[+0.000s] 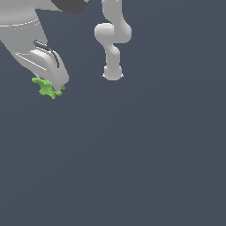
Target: Pick up the object and move it to a goal position.
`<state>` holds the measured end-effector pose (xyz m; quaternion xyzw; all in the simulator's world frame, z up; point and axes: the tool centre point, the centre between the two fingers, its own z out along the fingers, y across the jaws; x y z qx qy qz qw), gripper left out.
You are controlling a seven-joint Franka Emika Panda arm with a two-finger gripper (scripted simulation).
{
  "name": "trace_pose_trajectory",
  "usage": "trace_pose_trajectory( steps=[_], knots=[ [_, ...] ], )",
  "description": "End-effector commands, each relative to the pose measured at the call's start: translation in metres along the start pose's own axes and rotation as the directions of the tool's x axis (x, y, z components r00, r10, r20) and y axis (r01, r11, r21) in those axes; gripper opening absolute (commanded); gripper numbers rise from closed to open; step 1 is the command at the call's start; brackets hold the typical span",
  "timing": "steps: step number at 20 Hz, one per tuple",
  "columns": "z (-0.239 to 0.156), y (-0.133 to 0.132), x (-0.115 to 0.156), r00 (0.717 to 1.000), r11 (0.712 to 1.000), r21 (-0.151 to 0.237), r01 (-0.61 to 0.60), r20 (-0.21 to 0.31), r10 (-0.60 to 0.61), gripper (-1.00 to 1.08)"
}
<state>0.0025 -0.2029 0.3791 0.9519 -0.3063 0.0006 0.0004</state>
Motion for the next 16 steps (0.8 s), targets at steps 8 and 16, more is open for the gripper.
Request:
trace_pose_trajectory(
  steps=[8,16],
  knots=[
    [-0.06,0.011,0.017,1.0,1.0,0.0,0.002,0.001,-0.002,-1.0],
    [-0.085,0.015,0.025,1.0,1.0,0.0,0.002,0.001,-0.002,-1.0]
  ],
)
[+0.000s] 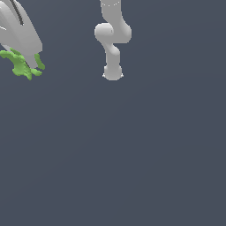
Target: Pick up the object and move it to a goal position.
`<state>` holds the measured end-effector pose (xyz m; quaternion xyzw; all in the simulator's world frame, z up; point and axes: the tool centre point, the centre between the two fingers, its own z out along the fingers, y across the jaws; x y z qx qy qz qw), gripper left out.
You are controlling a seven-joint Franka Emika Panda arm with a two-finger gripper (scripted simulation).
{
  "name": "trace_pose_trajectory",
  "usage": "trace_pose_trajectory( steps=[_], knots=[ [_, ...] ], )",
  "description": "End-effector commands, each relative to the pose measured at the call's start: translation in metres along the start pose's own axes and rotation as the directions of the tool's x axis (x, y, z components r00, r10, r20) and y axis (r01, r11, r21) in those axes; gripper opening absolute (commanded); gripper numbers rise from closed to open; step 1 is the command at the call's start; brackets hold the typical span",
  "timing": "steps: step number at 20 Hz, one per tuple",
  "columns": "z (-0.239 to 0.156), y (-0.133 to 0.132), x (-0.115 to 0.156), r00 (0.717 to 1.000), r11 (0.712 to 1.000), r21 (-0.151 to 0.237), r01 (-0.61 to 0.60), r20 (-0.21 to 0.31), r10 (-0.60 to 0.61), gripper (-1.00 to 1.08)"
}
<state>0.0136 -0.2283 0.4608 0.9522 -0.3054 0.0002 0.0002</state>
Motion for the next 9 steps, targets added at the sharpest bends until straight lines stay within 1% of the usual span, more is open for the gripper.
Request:
trace_pose_trajectory(
  steps=[1,9],
  knots=[
    [-0.0055,0.0008,0.0018,1.0,1.0,0.0,0.0,0.0,0.0,-1.0],
    [-0.0118,0.0017,0.0041,1.0,1.0,0.0,0.0,0.0,0.0,-1.0]
  ],
)
